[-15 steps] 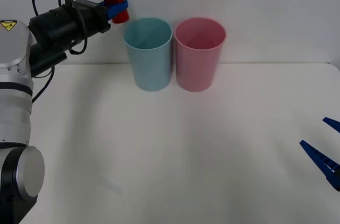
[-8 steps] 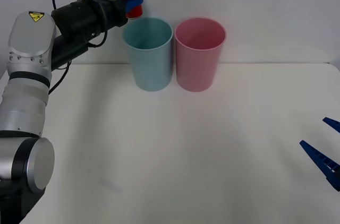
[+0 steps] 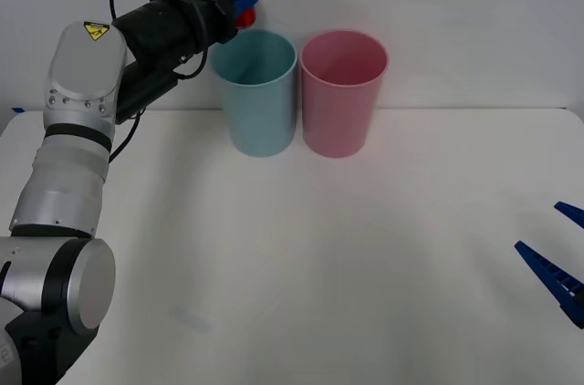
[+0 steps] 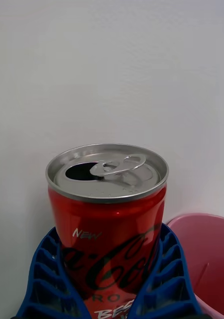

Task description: Grasp the object on the table and drop it into the matching bin: aluminum can to the light blue bin, PET bottle to the pink bin.

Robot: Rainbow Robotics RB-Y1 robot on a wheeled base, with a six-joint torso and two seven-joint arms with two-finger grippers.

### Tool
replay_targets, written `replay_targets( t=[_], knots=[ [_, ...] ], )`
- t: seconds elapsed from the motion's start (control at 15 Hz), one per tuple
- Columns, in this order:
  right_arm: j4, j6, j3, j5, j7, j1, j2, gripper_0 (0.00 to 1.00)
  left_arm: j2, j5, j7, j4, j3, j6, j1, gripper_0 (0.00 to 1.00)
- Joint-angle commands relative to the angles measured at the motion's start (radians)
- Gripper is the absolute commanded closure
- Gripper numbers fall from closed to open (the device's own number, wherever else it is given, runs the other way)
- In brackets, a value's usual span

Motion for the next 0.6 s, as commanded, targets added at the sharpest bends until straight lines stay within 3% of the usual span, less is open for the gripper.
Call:
replay_targets(
  t=[0.07, 0.13, 0.2, 0.27, 0.33, 0.6],
  knots=[
    [0.0, 0.0, 0.0, 0.0, 0.0, 0.0, 0.0, 0.0, 0.0, 0.003, 0.0, 0.0, -0.005, 0.004, 0.001, 0.97],
    [0.0, 0.0, 0.0, 0.0, 0.0, 0.0, 0.0, 0.0, 0.0, 0.003, 0.0, 0.0, -0.005, 0.004, 0.001, 0.92],
    [0.0, 0.0, 0.0, 0.0, 0.0, 0.0, 0.0, 0.0, 0.0, 0.003, -0.002, 0.0, -0.005, 0.004, 0.001, 0.77],
    [0.0, 0.0, 0.0, 0.0, 0.0, 0.0, 0.0, 0.0, 0.0, 0.003, -0.003, 0.0, -0.005, 0.004, 0.001, 0.26],
    [0.0, 0.0, 0.0, 0.0, 0.0, 0.0, 0.0, 0.0, 0.0, 0.008, -0.008, 0.0, -0.005, 0.004, 0.001, 0.0],
    [0.0, 0.0, 0.0, 0.0, 0.0, 0.0, 0.0, 0.0, 0.001, 0.04, -0.02, 0.001, -0.005, 0.002, 0.012, 0.0]
  ],
)
